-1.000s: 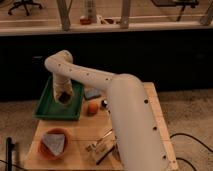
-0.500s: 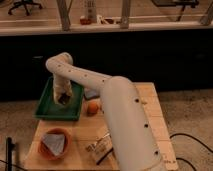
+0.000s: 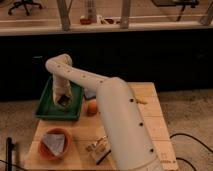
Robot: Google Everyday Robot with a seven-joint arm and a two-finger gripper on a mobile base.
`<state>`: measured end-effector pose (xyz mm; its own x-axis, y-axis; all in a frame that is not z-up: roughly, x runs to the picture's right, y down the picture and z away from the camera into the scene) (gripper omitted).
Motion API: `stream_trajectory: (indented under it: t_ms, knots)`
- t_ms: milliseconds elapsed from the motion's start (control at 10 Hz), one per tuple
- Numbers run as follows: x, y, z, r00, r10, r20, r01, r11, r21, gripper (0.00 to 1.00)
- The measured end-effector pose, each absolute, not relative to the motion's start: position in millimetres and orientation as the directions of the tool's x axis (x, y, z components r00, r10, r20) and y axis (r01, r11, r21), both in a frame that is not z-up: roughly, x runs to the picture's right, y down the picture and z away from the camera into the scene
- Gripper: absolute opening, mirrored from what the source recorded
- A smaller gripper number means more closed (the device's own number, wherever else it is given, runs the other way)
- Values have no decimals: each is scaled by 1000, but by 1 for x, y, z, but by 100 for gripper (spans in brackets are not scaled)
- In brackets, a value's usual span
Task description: Stack cups into tray
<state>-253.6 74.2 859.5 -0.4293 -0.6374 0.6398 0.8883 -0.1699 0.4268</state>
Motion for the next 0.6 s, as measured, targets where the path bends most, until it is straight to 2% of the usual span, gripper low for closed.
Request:
stream_trajectory:
  t_ms: [100, 400, 500, 600]
  knots:
    - [-254, 76, 859, -430, -635, 642, 888, -169, 428, 44]
    - [-253, 77, 859, -430, -632, 645, 888, -170, 427, 73]
    - [-253, 77, 859, -430, -632, 645, 889, -170, 426, 79]
    - [-253, 77, 859, -429, -632, 646, 889, -169, 425, 80]
